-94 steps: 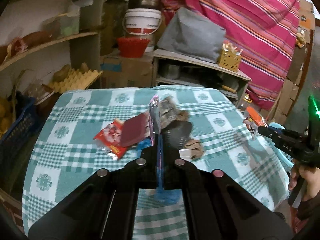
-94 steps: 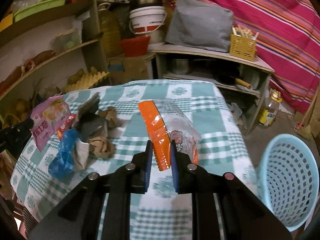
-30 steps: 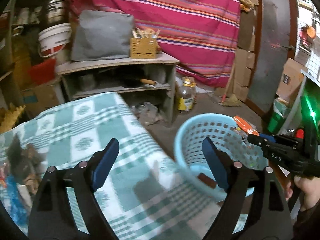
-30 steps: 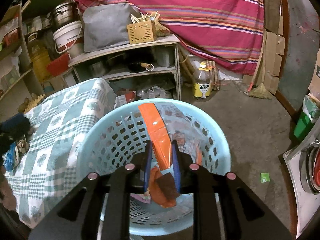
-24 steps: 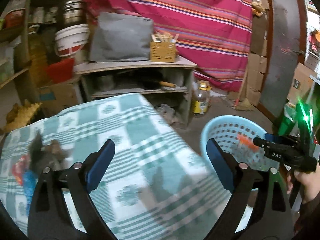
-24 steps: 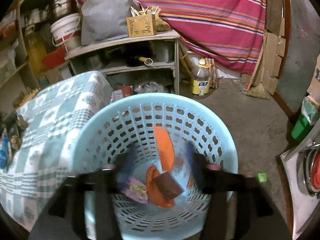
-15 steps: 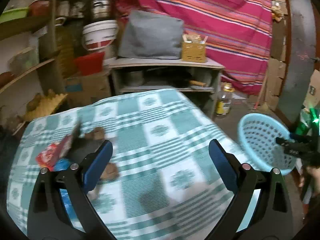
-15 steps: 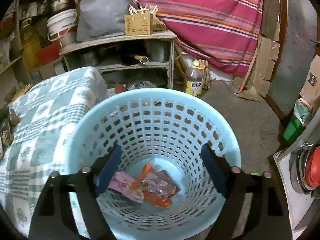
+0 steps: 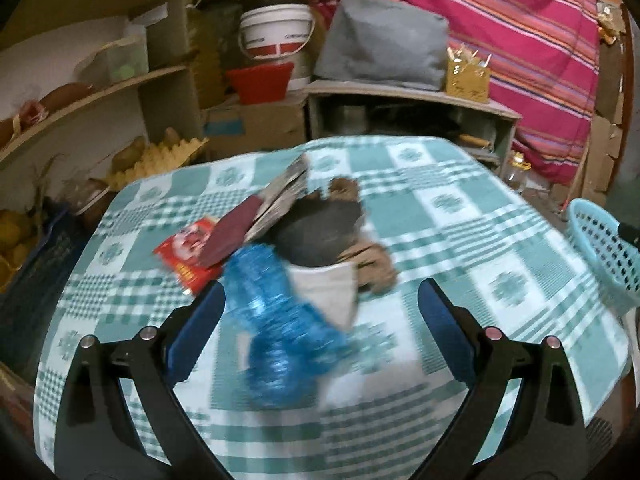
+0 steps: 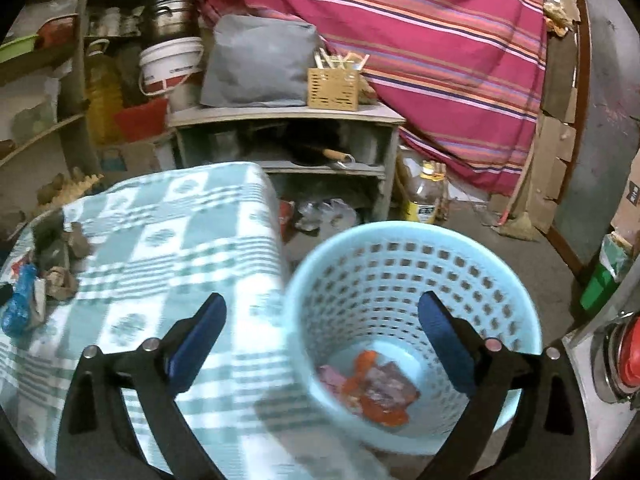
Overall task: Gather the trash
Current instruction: 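Move both grippers back to the table and grasp the blue plastic bag with the left gripper, then lift the blue bag with the left gripper while the right gripper grasps the beige stocking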
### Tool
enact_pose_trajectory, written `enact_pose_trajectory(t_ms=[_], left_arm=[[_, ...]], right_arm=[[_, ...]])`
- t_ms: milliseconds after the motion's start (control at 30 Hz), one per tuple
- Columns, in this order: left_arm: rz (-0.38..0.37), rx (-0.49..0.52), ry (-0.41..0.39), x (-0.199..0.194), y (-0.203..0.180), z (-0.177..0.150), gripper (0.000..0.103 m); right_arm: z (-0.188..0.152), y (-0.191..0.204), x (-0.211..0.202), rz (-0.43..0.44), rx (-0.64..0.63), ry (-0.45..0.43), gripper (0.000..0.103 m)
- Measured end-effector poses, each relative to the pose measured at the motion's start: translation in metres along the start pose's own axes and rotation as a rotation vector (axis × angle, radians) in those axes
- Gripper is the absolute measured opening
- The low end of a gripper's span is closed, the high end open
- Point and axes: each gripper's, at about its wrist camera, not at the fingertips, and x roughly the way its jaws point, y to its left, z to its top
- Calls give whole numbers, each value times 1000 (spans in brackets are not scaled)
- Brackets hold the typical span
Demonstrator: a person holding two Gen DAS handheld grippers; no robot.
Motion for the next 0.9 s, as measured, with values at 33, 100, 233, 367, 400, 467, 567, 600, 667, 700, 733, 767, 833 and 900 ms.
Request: enact_pose_trajectory(t_ms=[33, 100, 233, 367, 400, 467, 567, 600, 667, 700, 733, 767, 833, 900], left_arm=[[0, -3, 6, 2, 4, -2, 94], [-4, -15, 33, 9, 15, -8, 94], [-34, -34, 74, 19, 27, -17, 81], [-93, -48, 123, 30, 33, -22, 53], [-105, -49, 137, 33, 34, -23, 44], [-122, -51, 142, 33, 35, -25, 32], [-135, -55, 122, 25, 40, -24, 29], [-138, -59, 114, 20, 43, -24, 29], [-142, -66, 94, 10, 49, -22, 28], [-142, -67, 84, 5, 52, -20, 28], [-141, -69, 72, -1, 56, -19, 28], [-138, -71, 61, -6, 61, -17, 28], [-128, -75, 41, -16, 71, -16, 28], [-113, -77, 27, -22, 79, -14, 28]], right_arm=[[0, 6, 0, 9, 0, 3, 95], [-2, 16, 1, 25, -3, 10, 95], [-8, 40, 4, 43, -25, 34, 95], [-11, 59, 5, 57, -40, 51, 95], [-12, 63, 6, 60, -44, 56, 95], [-12, 70, 4, 64, -54, 59, 95], [-11, 81, 0, 69, -72, 55, 95], [-10, 86, -1, 74, -77, 52, 95], [-9, 94, -4, 86, -83, 48, 95], [-9, 100, -5, 92, -88, 47, 95], [-9, 104, -6, 98, -91, 45, 95], [-8, 109, -7, 104, -96, 42, 95], [-8, 122, -6, 121, -109, 42, 95], [-8, 133, -5, 133, -120, 43, 95]])
